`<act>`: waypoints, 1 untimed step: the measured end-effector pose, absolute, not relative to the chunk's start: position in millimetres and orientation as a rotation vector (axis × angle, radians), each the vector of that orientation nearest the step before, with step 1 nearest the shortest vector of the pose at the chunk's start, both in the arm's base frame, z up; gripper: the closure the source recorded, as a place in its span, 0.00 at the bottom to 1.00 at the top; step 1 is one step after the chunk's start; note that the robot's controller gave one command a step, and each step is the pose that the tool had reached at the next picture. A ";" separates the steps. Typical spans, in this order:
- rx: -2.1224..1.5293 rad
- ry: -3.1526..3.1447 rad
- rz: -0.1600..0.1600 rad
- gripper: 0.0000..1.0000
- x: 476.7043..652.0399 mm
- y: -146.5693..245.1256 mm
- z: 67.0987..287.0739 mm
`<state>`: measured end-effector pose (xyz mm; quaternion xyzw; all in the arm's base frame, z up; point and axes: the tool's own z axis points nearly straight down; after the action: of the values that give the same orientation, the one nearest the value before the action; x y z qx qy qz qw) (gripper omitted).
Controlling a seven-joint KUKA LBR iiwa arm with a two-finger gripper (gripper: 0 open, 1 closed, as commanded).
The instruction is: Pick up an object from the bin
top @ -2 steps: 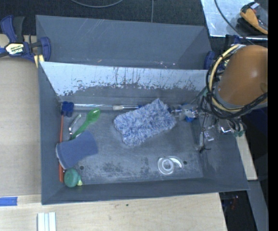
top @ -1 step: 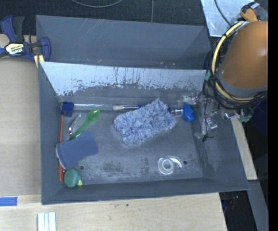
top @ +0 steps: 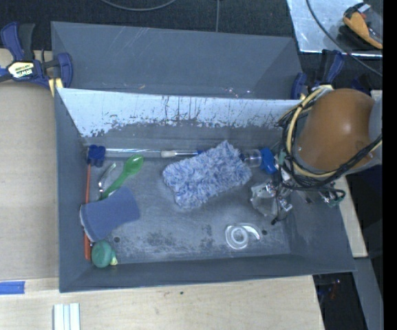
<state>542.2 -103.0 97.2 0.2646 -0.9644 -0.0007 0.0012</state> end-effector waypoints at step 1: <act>0.832 -3.034 0.002 1.00 544.2 -102.6 101.0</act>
Offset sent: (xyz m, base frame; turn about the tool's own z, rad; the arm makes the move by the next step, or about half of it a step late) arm 0.0258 0.0283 -0.0262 -0.2007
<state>544.2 -102.6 101.0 0.2645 -0.9644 0.0005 -0.0020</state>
